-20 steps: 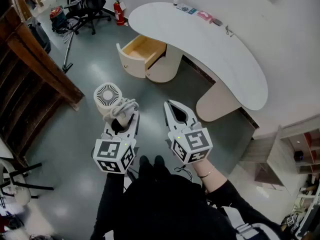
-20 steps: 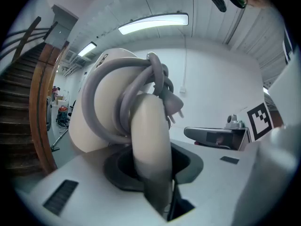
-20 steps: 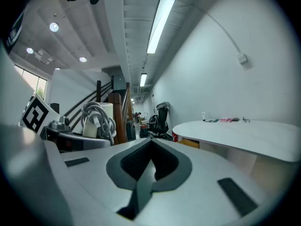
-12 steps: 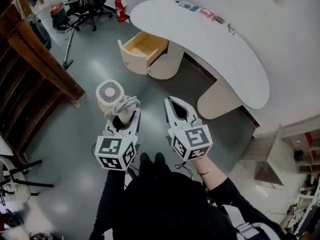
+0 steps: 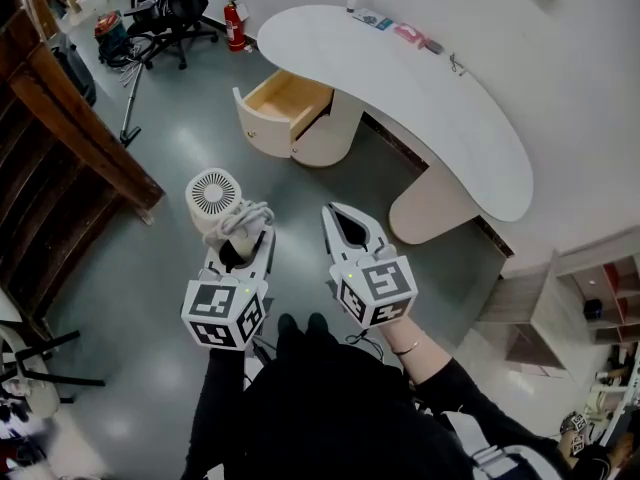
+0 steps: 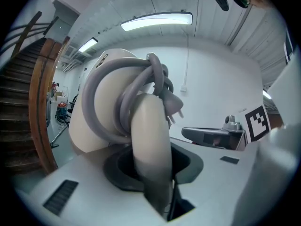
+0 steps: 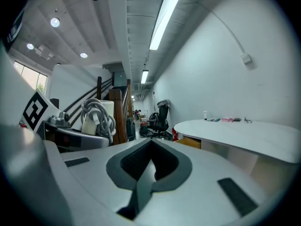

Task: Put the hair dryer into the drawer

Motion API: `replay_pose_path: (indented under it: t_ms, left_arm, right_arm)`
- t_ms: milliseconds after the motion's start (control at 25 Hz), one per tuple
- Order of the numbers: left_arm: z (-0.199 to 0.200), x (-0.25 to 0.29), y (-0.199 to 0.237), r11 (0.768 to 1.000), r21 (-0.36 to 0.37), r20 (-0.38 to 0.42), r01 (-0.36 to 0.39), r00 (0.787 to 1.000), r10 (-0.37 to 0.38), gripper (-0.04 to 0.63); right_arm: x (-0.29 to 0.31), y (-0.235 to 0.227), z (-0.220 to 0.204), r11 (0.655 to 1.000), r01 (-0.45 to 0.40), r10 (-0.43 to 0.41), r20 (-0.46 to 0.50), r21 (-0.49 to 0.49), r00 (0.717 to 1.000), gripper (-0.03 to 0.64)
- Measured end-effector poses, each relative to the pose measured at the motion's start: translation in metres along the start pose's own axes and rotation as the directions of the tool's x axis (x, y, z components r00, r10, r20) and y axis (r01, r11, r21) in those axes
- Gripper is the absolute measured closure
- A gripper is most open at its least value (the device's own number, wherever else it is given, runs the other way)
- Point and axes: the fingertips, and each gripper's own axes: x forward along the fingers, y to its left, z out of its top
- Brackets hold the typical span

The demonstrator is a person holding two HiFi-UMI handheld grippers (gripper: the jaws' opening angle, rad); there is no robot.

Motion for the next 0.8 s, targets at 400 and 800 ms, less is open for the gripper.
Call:
replay_pose_path:
  t_ms: [400, 800]
  left_arm:
    - [0.008, 0.001, 0.019, 0.999, 0.035, 0.004, 0.037, 0.999, -0.037, 0.476]
    - [0.006, 0.001, 0.034, 0.999, 0.029, -0.003, 0.036, 0.999, -0.036, 0.476]
  right_arm:
    - [0.015, -0.001, -0.002, 0.999, 0.053, -0.053, 0.011, 0.013, 0.999, 0.616]
    - [0.023, -0.005, 0.000, 0.995, 0.089, -0.090, 0.011, 0.033, 0.996, 0.615]
